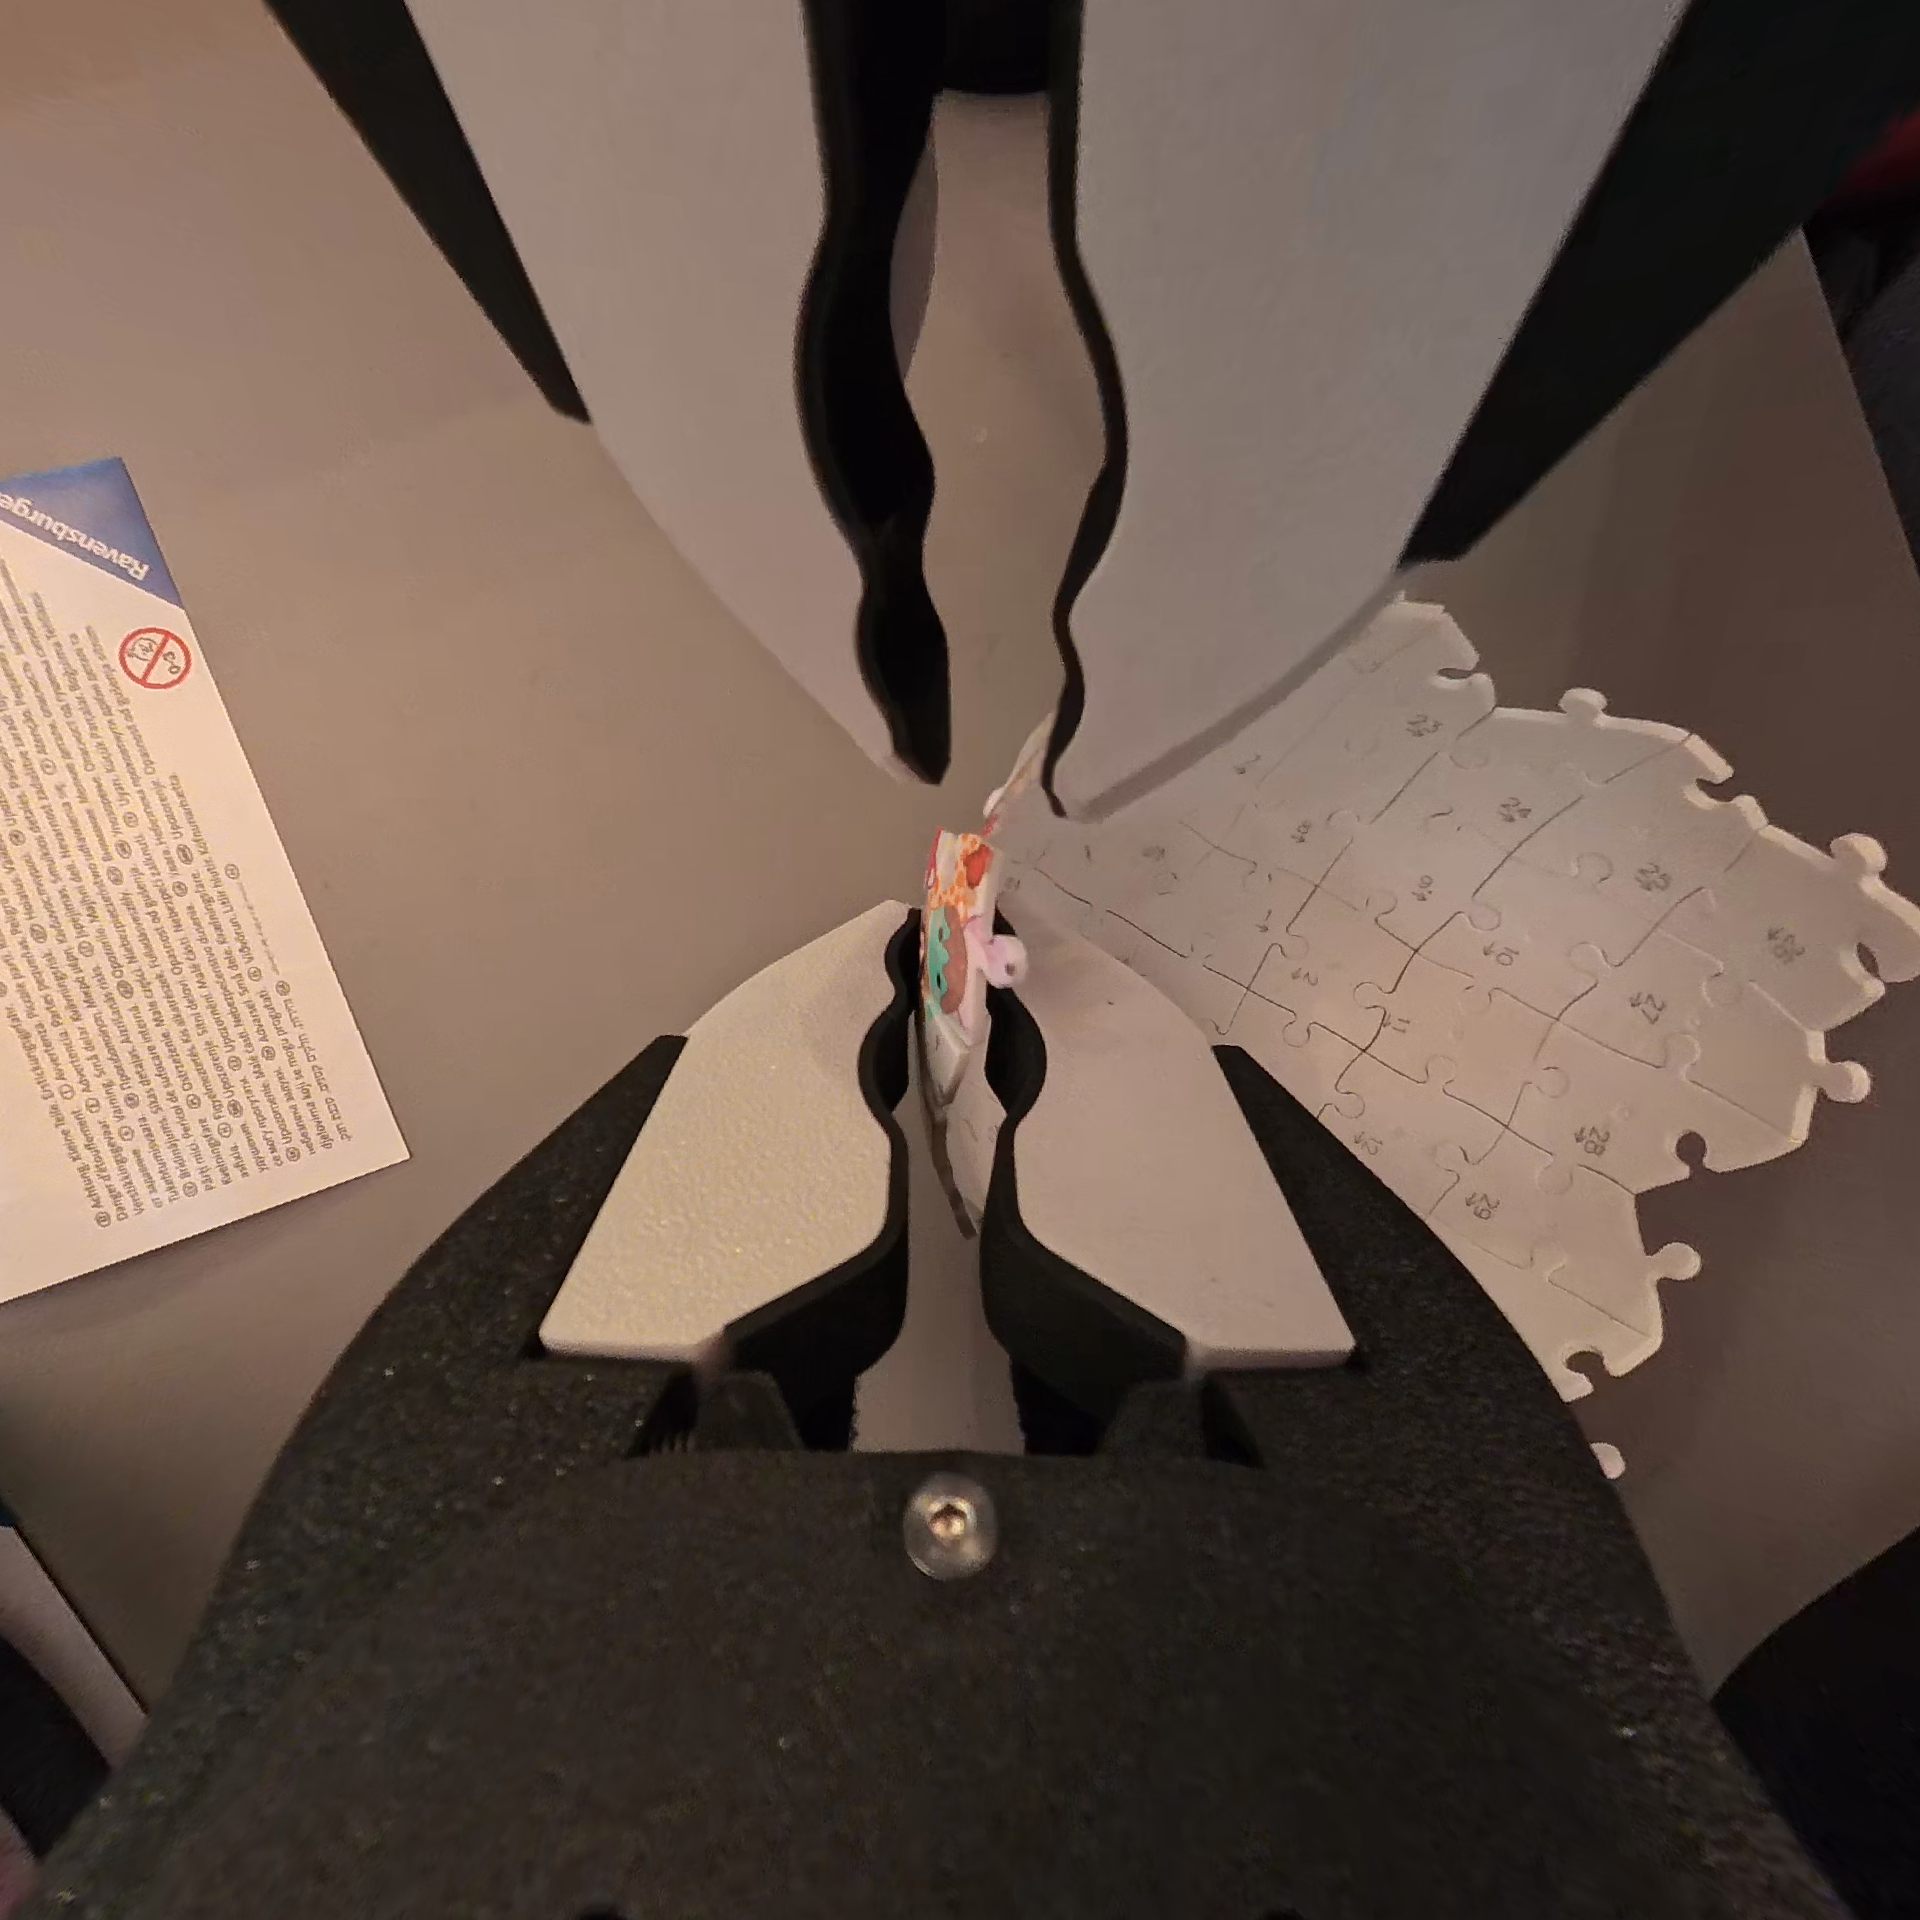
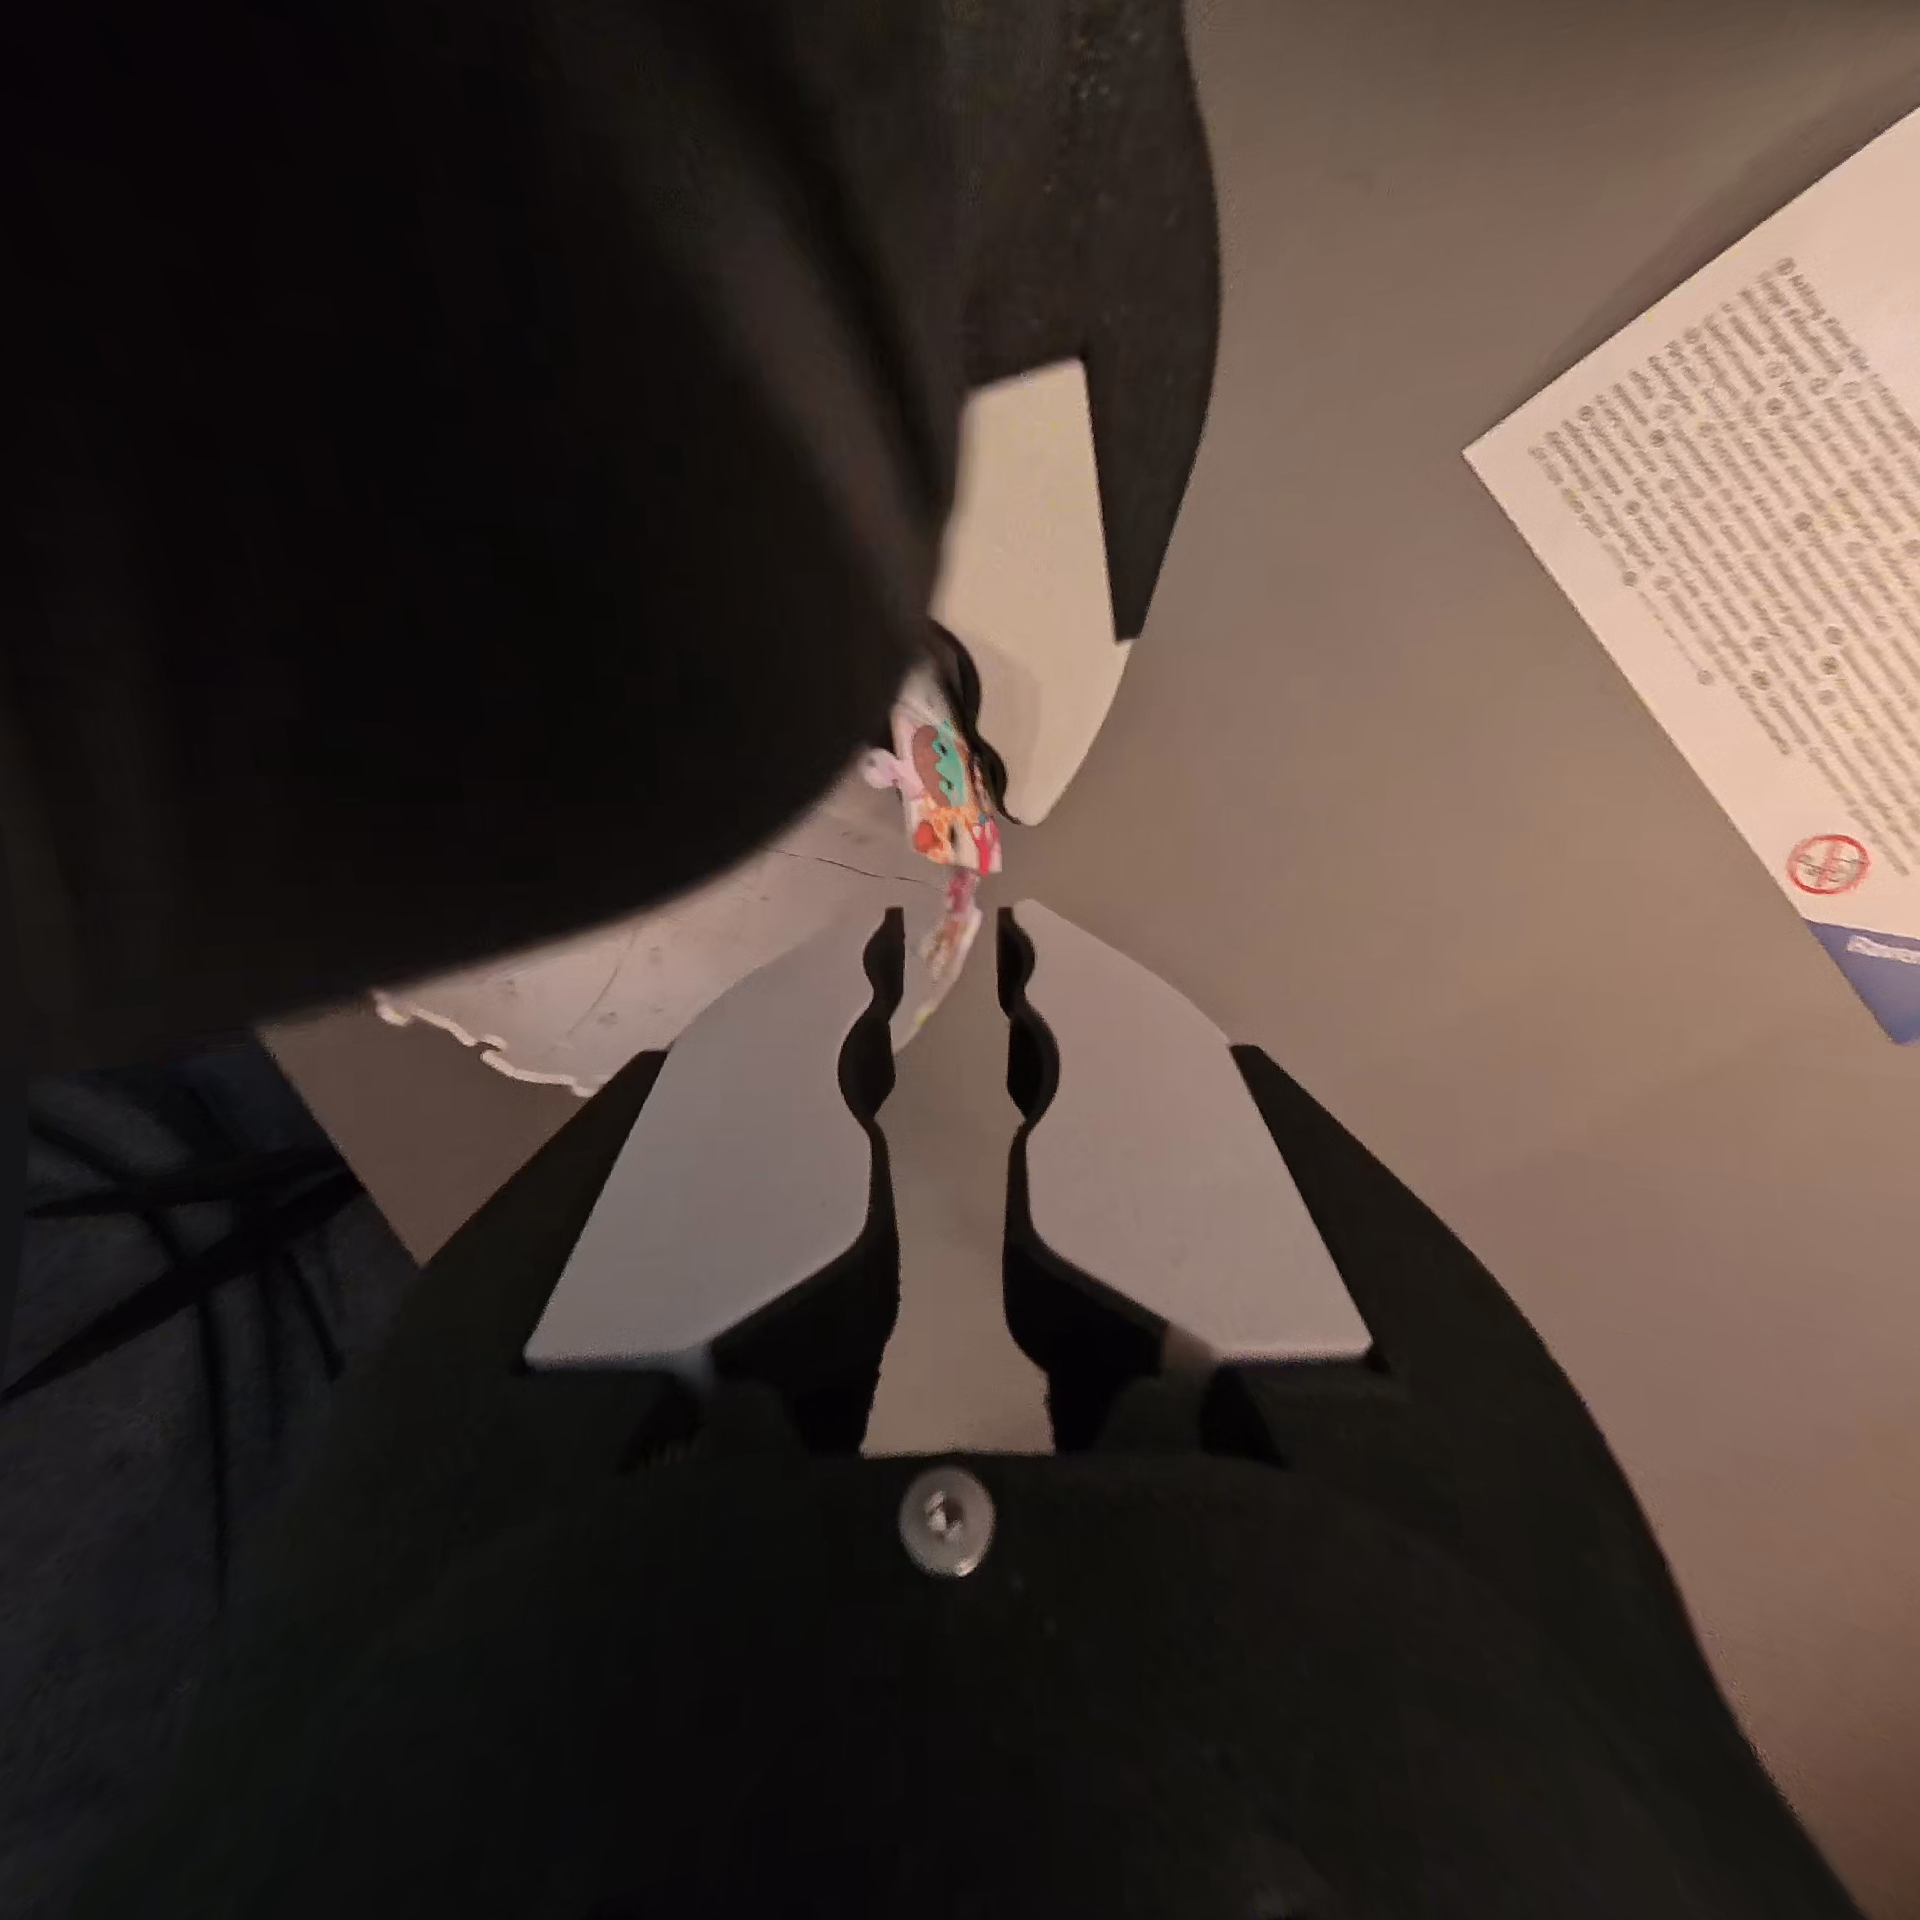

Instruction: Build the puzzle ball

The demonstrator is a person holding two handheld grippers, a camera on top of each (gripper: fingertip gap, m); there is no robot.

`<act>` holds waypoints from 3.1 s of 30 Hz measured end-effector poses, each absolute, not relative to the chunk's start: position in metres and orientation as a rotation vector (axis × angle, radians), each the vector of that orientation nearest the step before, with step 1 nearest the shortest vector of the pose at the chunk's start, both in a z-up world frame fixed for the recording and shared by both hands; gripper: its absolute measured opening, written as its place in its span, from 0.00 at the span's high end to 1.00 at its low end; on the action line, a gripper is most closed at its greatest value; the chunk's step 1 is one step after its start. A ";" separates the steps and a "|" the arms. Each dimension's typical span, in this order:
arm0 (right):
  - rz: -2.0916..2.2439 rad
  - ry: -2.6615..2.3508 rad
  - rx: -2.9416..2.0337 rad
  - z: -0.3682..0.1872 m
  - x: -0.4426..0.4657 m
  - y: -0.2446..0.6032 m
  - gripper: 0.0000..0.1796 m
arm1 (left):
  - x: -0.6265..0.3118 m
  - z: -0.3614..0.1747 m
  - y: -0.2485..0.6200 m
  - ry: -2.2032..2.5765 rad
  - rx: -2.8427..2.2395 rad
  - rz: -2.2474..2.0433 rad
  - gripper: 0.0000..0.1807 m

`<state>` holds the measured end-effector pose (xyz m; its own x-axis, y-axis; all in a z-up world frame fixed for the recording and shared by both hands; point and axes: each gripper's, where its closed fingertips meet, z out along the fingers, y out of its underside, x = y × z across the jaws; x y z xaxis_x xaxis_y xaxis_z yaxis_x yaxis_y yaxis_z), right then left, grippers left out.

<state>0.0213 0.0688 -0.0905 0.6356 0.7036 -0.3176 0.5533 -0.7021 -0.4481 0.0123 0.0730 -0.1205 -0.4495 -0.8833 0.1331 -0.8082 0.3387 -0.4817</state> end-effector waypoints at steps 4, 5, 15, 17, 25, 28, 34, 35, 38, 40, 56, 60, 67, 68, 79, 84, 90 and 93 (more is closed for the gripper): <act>0.726 -0.977 -2.553 -0.092 0.016 0.069 0.89 | 0.012 -0.121 0.073 2.443 -1.554 -0.742 0.95; 0.712 -0.976 -2.551 -0.092 0.017 0.070 0.89 | 0.012 -0.121 0.073 2.443 -1.553 -0.742 0.95; 0.712 -0.925 -2.569 -0.099 0.023 0.072 0.84 | 0.012 -0.121 0.073 2.444 -1.556 -0.741 0.95; 0.723 -0.926 -2.570 -0.099 0.023 0.071 0.86 | 0.012 -0.121 0.073 2.445 -1.553 -0.738 0.95; 0.710 -0.944 -2.555 -0.096 0.020 0.071 0.96 | 0.013 -0.121 0.073 2.442 -1.562 -0.741 0.95; 0.678 -0.947 -2.545 -0.096 0.021 0.072 0.97 | 0.013 -0.121 0.073 2.436 -1.562 -0.745 0.95; 0.625 -0.954 -2.522 -0.096 0.023 0.073 0.97 | 0.013 -0.121 0.073 2.432 -1.560 -0.755 0.94; 0.621 -0.952 -2.522 -0.097 0.023 0.073 0.98 | 0.013 -0.120 0.073 2.433 -1.561 -0.756 0.94; 0.609 -0.948 -2.509 -0.097 0.024 0.074 0.98 | 0.012 -0.121 0.073 2.437 -1.566 -0.750 0.94; 0.606 -0.947 -2.502 -0.097 0.024 0.074 0.98 | 0.012 -0.121 0.073 2.435 -1.570 -0.744 0.94; 0.644 -0.890 -2.412 -0.087 0.031 0.074 0.87 | 0.013 -0.121 0.074 2.425 -1.580 -0.725 0.95; 0.734 -0.884 -2.436 -0.092 0.028 0.068 0.86 | 0.013 -0.121 0.073 2.423 -1.583 -0.731 0.96; 0.668 -0.914 -2.513 -0.099 0.023 0.071 0.85 | 0.013 -0.121 0.073 2.426 -1.611 -0.751 0.96; 0.647 -0.913 -2.532 -0.099 0.025 0.072 0.85 | 0.013 -0.122 0.073 2.425 -1.619 -0.757 0.96; 0.617 -0.941 -2.474 -0.079 0.037 0.072 0.86 | 0.011 -0.122 0.071 2.431 -1.603 -0.750 0.96; 0.669 -0.901 -2.469 -0.081 0.045 0.068 0.86 | 0.010 -0.123 0.070 2.434 -1.606 -0.746 0.94; 0.712 -0.911 -2.452 -0.081 0.046 0.063 0.86 | 0.010 -0.126 0.068 2.444 -1.608 -0.736 0.91; 0.736 -0.927 -2.438 -0.080 0.040 0.064 0.86 | 0.010 -0.125 0.069 2.442 -1.610 -0.727 0.91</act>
<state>0.0399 0.0639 -0.0800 0.6359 0.7008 -0.3234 0.4736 -0.6852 -0.5534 0.0099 0.0694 -0.1247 -0.4233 -0.8929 0.1534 -0.8315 0.3156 -0.4572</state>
